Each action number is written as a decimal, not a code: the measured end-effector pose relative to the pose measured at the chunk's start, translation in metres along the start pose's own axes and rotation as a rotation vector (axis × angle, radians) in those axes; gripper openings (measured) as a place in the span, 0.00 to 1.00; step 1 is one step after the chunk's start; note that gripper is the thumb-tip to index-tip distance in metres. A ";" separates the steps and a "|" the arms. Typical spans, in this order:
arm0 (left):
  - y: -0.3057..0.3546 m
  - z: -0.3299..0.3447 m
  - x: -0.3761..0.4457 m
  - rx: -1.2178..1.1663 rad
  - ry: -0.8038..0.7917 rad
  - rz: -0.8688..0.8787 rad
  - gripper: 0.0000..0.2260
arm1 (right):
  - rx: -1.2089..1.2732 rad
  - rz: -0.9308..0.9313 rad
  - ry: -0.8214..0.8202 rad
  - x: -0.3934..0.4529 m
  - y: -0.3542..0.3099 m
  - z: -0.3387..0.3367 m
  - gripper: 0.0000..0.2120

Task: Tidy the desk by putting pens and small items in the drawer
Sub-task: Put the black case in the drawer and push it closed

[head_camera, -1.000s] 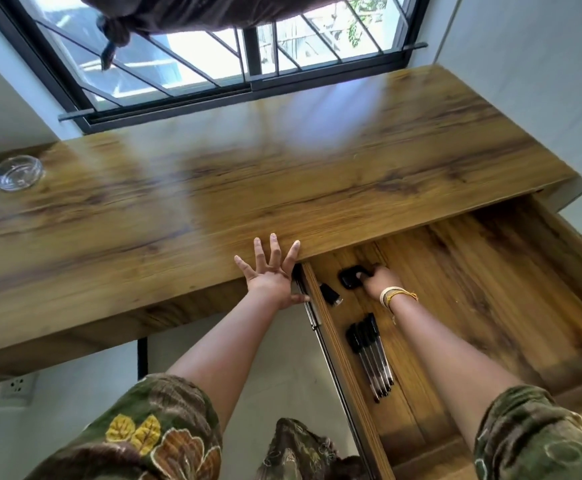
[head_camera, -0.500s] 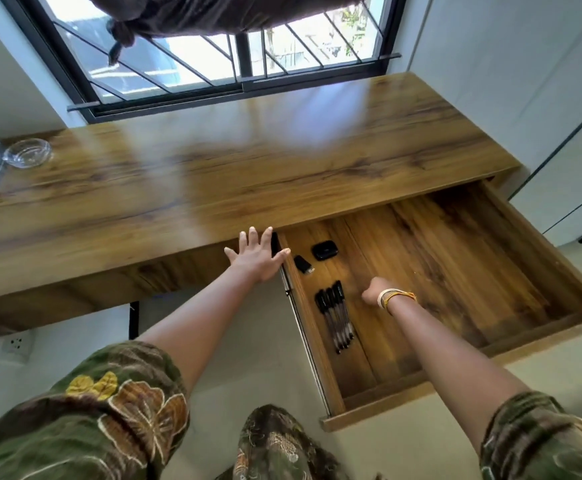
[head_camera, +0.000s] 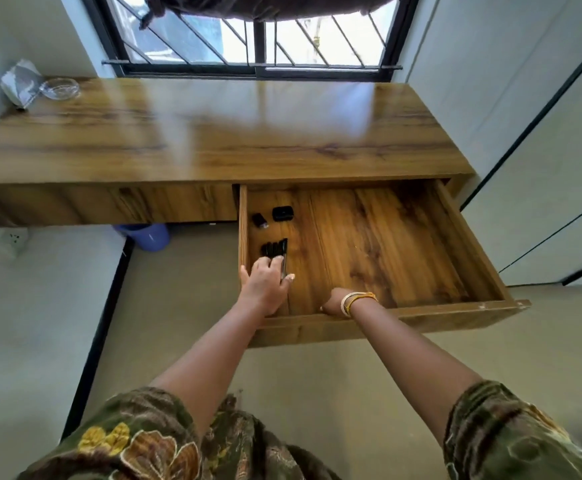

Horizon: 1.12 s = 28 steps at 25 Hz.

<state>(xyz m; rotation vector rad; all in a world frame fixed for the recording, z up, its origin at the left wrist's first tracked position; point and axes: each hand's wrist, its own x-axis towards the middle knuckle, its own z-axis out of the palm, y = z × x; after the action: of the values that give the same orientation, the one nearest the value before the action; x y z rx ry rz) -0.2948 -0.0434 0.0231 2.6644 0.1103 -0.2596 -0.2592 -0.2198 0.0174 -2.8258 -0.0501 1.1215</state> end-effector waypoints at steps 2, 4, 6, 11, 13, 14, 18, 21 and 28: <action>0.008 0.019 -0.025 0.013 -0.117 -0.014 0.26 | -0.012 -0.035 0.092 -0.012 0.012 0.012 0.23; 0.006 0.031 -0.047 0.158 -0.235 -0.021 0.26 | -0.067 -0.066 0.184 -0.023 0.015 0.023 0.26; 0.000 0.035 -0.060 0.270 -0.168 0.004 0.26 | -0.104 -0.104 0.319 -0.032 0.015 0.036 0.29; 0.003 0.032 -0.078 0.015 -0.058 -0.053 0.19 | 0.100 -0.345 0.764 -0.047 0.034 0.063 0.17; 0.008 0.033 -0.092 -0.378 0.103 -0.167 0.13 | 0.390 -0.356 0.850 -0.058 0.036 0.069 0.10; 0.013 0.033 -0.100 -0.540 0.198 -0.226 0.10 | 0.512 -0.310 0.895 -0.063 0.035 0.072 0.08; 0.024 0.034 -0.121 -0.659 0.322 -0.328 0.14 | 0.741 -0.029 0.991 -0.078 0.023 0.080 0.10; 0.032 0.033 -0.115 -0.925 -0.066 -0.591 0.18 | 1.166 0.324 0.845 -0.072 0.021 0.073 0.13; 0.050 0.030 -0.085 -1.534 -0.278 -0.850 0.21 | 1.700 0.531 0.340 -0.041 0.029 0.047 0.27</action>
<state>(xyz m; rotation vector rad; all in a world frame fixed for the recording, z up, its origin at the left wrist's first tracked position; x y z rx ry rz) -0.3765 -0.1048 0.0360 0.9373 0.9137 -0.5114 -0.3214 -0.2481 0.0088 -1.3563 1.1049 0.2604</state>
